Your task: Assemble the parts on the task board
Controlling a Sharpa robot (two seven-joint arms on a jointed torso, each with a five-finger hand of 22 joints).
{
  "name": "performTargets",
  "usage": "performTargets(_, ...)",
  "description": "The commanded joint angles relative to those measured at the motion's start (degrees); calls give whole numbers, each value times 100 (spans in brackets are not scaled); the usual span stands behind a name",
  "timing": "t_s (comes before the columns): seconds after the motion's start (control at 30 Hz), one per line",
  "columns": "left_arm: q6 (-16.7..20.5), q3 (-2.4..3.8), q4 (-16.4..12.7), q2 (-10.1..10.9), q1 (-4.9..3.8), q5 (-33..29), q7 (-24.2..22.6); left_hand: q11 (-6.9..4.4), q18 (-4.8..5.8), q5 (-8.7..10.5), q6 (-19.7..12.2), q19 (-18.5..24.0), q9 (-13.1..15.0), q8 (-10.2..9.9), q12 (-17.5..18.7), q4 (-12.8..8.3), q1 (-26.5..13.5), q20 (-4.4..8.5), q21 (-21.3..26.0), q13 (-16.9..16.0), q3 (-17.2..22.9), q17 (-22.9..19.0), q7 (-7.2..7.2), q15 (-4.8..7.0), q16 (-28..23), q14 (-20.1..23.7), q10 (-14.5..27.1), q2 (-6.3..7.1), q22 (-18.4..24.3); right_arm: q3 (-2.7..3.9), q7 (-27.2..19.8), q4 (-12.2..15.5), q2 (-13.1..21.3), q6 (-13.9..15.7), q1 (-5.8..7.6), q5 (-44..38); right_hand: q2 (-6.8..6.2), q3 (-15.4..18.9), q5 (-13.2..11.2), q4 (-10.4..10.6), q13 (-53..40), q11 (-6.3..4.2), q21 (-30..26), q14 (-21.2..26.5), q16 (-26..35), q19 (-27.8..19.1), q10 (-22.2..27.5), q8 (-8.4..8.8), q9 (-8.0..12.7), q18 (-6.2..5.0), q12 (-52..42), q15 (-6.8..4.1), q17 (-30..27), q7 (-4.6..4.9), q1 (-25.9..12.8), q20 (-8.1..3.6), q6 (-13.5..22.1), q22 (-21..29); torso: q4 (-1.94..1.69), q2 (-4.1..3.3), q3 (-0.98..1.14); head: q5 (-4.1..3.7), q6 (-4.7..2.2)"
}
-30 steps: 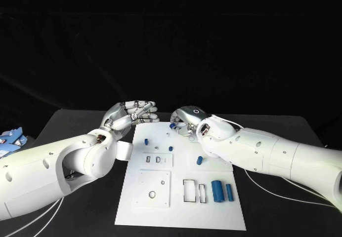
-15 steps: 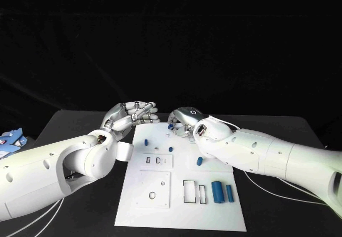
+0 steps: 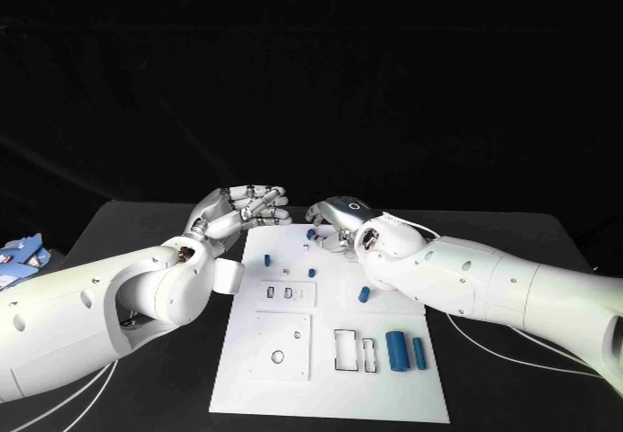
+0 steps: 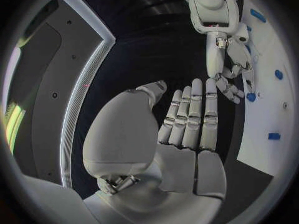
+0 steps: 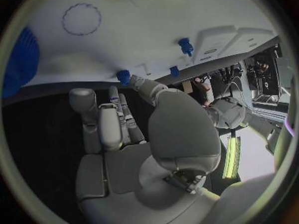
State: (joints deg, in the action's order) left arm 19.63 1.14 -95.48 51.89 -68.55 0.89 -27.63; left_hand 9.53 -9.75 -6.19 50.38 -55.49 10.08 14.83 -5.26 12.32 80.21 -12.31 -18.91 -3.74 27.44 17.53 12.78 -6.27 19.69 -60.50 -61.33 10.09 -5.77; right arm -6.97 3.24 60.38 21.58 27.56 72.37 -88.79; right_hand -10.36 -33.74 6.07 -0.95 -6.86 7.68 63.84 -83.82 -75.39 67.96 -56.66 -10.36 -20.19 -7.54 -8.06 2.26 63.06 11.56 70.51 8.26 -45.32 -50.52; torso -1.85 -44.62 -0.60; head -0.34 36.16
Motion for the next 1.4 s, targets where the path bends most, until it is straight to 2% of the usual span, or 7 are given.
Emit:
performTargets(0.03,-112,4,-3,0,-9,-10,-15,19,-68,24,-37,8,-2,-22,20,6,-60,-14,10,-9,23,5,59,-21,14,31,8,7,5,-1,-5,74,90,12,-1,-9,-40,27,-18,1,10,4,-39,-1,28,-37,40,25,5,-62,35,38,-48,-5,-3,10,38,46,-3,0,7,0,-16)
performTargets(0.23,-116,4,9,27,-10,-10,-10,19,-68,24,-37,8,-2,-22,20,6,-60,-14,10,-9,23,5,59,-21,14,31,8,7,5,25,21,676,682,98,18,63,-10,58,52,12,-1,-11,-7,-23,-2,23,-88,-68,-63,-54,-101,25,-19,-8,19,8,-189,-28,24,14,9,-6,-27)
performTargets(0.37,-107,4,8,60,-10,-10,-29,21,-68,25,-39,11,-1,-24,26,4,-63,-16,11,-9,26,9,60,-22,13,36,9,7,7,80,116,1204,1207,38,79,206,8,34,100,29,-241,-231,278,-113,-169,299,-1084,-230,-162,18,-591,-141,212,-138,55,-119,-554,-445,56,15,19,11,-29)
performTargets(0.53,-112,3,12,82,-10,-10,-60,18,-69,24,-35,12,0,-22,27,-3,-58,-16,12,-11,33,14,56,-22,14,37,3,1,8,136,281,1739,1826,-625,181,684,-328,448,506,108,-849,-375,410,-167,-289,430,-1617,-160,-188,70,-1283,-272,382,-255,-144,-257,-354,-674,93,31,31,-2,-41)
performTargets(0.63,-139,3,11,90,-10,-10,-71,16,-70,24,-31,12,2,-21,29,-10,-53,-16,11,-12,40,19,53,-20,16,37,-3,-2,9,155,371,1898,2081,-1039,211,955,-255,1020,562,296,-2209,-364,486,-231,-502,521,-967,-416,-431,101,-2595,-259,710,-239,-58,-257,13,-865,99,38,35,22,-46)
performTargets(0.87,-160,3,17,98,-10,-10,-78,16,-70,24,-31,12,2,-21,29,-10,-53,-16,11,-12,40,19,53,-20,16,37,-3,-2,9,168,441,1912,2284,-1296,231,1168,-171,1299,724,566,-4902,-334,904,-401,-999,867,-1254,-841,-681,219,-5225,-223,1576,-213,128,-222,313,-1535,78,21,55,9,-38)
performTargets(1.4,-163,3,21,96,-9,-10,-62,16,-70,28,-32,13,3,-24,37,-17,-59,-17,12,-13,43,29,53,-20,18,39,-6,2,11,164,474,1432,2018,-1214,148,1104,-113,1312,699,644,-5747,-306,997,-443,-1129,922,-1544,-977,-724,242,-6024,-195,1826,-195,223,-196,373,-1704,74,21,28,25,2)
